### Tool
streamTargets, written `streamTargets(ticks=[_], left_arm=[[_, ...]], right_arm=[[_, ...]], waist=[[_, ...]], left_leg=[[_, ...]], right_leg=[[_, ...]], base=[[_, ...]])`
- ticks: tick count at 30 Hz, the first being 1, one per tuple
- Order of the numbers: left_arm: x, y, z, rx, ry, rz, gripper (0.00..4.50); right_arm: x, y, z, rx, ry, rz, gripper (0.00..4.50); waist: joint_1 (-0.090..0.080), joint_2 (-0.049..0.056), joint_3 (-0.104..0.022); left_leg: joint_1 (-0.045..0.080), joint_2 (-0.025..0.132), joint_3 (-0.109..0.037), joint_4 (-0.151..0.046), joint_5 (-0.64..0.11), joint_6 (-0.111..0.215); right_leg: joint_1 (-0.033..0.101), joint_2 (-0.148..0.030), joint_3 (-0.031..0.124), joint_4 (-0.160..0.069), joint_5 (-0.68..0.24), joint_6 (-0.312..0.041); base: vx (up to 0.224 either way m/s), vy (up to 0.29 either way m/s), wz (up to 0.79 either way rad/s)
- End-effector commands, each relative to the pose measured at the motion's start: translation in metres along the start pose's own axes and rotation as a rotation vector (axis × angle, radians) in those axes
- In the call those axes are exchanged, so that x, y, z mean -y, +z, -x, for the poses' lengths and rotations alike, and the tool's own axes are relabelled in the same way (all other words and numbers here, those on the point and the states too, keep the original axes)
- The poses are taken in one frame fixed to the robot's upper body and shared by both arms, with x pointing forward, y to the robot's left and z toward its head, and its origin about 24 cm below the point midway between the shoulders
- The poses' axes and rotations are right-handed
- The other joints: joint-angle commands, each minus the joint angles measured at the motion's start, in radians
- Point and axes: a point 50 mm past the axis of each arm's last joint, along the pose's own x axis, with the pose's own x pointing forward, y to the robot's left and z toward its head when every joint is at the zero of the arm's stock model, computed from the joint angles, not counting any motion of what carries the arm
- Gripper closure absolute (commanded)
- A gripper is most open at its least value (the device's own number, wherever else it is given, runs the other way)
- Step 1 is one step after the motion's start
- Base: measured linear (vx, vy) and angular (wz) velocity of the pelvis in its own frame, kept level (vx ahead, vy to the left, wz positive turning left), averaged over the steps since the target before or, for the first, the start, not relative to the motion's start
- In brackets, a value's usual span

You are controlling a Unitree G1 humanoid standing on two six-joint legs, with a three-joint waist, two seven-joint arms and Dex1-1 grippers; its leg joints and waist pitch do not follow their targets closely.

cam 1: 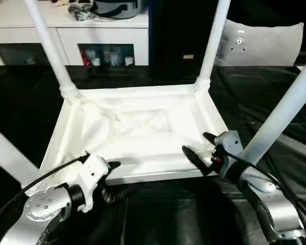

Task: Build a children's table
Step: Rotate leg to tighten, then rotate table base

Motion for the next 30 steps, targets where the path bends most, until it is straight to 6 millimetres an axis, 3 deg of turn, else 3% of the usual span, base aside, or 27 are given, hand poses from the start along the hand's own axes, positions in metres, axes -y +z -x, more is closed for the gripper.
streamTargets(ticks=[1,9,12,14,16,19,20,22,23,24,26,30], left_arm=[[-0.002,-0.003,-0.002,-0.024,0.002,-0.020,0.02],[-0.002,-0.019,-0.012,-0.148,-0.014,-0.076,0.02],[-0.006,-0.024,-0.018,-0.202,0.013,-0.141,0.02],[-0.009,-0.020,-0.024,-0.181,0.045,-0.151,0.02],[-0.016,-0.009,-0.032,-0.157,0.092,-0.181,0.02],[-0.023,0.004,-0.039,-0.123,0.161,-0.206,0.02],[-0.024,0.005,-0.040,-0.119,0.166,-0.206,0.02],[-0.029,0.018,-0.052,-0.081,0.229,-0.234,0.02],[-0.029,0.019,-0.053,-0.078,0.234,-0.236,0.02],[-0.029,0.024,-0.059,-0.052,0.240,-0.244,0.02],[-0.028,0.028,-0.064,-0.033,0.244,-0.242,0.02],[-0.024,0.036,-0.071,0.008,0.257,-0.220,0.02]], right_arm=[[0.010,0.003,0.000,0.003,-0.056,0.013,0.00],[0.018,0.000,-0.002,-0.014,-0.114,0.013,0.00],[0.026,0.001,-0.005,-0.017,-0.159,0.024,0.00],[0.031,0.001,-0.005,-0.019,-0.175,0.034,0.00],[0.038,0.002,-0.005,-0.025,-0.201,0.052,0.00],[0.046,0.003,-0.004,-0.027,-0.229,0.061,0.00],[0.047,0.003,-0.004,-0.028,-0.234,0.062,0.00],[0.056,0.004,-0.003,-0.047,-0.278,0.073,0.00],[0.056,0.004,-0.003,-0.048,-0.280,0.074,0.00],[0.057,0.004,-0.003,-0.043,-0.277,0.072,0.00],[0.059,0.003,-0.003,-0.045,-0.279,0.074,0.00],[0.073,0.001,0.001,-0.067,-0.352,0.082,0.00]], waist=[[-0.003,-0.005,-0.038],[0.000,-0.020,-0.042],[0.002,-0.026,-0.038],[0.003,-0.024,-0.036],[0.007,-0.023,-0.031],[0.004,-0.024,-0.032],[0.004,-0.024,-0.033],[0.002,-0.028,-0.037],[0.004,-0.028,-0.040],[0.008,-0.032,-0.043],[0.008,-0.034,-0.043],[0.014,-0.034,-0.050]], left_leg=[[0.021,0.139,-0.064,-0.114,-0.306,-0.043],[0.019,0.137,-0.055,-0.110,-0.213,-0.003],[0.024,0.137,-0.049,-0.110,-0.239,0.001],[0.025,0.138,-0.049,-0.111,-0.267,-0.012],[0.042,0.139,-0.046,-0.110,-0.348,-0.049],[0.037,0.139,-0.052,-0.115,-0.383,-0.072],[0.037,0.140,-0.052,-0.116,-0.384,-0.078],[0.028,0.140,-0.052,-0.119,-0.348,-0.072],[0.031,0.140,-0.050,-0.117,-0.331,-0.069],[0.030,0.140,-0.044,-0.113,-0.282,-0.052],[0.020,0.140,-0.044,-0.112,-0.253,-0.028],[0.018,0.142,-0.041,-0.108,-0.189,-0.006]], right_leg=[[0.009,-0.134,0.083,-0.082,-0.172,-0.203],[0.016,-0.139,0.083,-0.079,-0.072,-0.213],[0.011,-0.140,0.083,-0.089,-0.171,-0.210],[0.009,-0.143,0.084,-0.093,-0.237,-0.205],[-0.009,-0.142,0.088,-0.104,-0.324,-0.191],[-0.005,-0.142,0.086,-0.103,-0.360,-0.175],[-0.007,-0.141,0.086,-0.103,-0.341,-0.171],[0.000,-0.141,0.084,-0.098,-0.282,-0.179],[0.000,-0.140,0.083,-0.096,-0.256,-0.182],[0.001,-0.142,0.085,-0.094,-0.195,-0.191],[0.007,-0.144,0.081,-0.092,-0.172,-0.203],[0.012,-0.142,0.077,-0.083,-0.086,-0.226]], base=[[0.000,0.000,0.00],[0.000,0.000,0.00],[0.000,0.000,0.00],[0.000,0.000,0.00],[0.000,0.000,0.00],[0.000,0.000,0.00],[0.000,0.000,0.00],[0.000,0.000,0.00],[0.000,0.000,0.00],[0.000,0.000,0.00],[0.000,0.000,0.00],[0.000,0.000,0.00]])
